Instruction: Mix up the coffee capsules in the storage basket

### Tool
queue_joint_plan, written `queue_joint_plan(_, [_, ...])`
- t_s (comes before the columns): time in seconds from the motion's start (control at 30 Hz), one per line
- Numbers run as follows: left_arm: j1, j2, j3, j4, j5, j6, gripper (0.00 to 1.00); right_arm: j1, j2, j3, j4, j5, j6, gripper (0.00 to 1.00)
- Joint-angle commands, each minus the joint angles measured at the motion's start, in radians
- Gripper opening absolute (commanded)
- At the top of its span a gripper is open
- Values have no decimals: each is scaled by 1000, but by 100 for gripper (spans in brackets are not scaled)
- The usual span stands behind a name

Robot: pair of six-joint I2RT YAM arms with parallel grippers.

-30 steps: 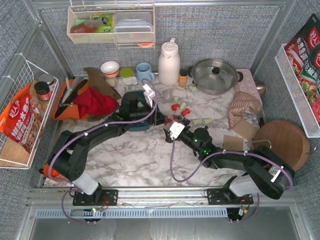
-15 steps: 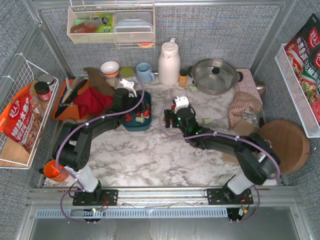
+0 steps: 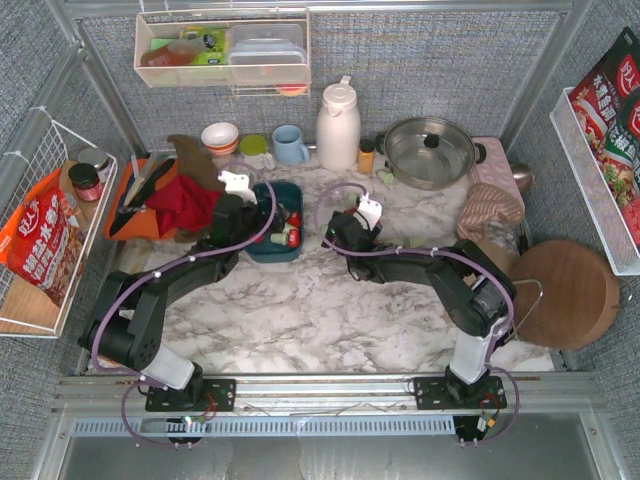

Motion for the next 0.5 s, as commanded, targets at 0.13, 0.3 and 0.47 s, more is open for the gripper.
queue_joint_plan(0.13, [2, -42, -26, 44, 20, -12, 99, 3, 87, 111, -45, 105, 95, 82])
queue_joint_plan(0.3, [1, -41, -19, 34, 41, -9, 99, 4, 108, 138, -116, 117, 137, 76])
queue_joint_plan(0.47, [2, -42, -26, 40, 46, -12, 99, 3, 130, 166, -154, 120, 164, 71])
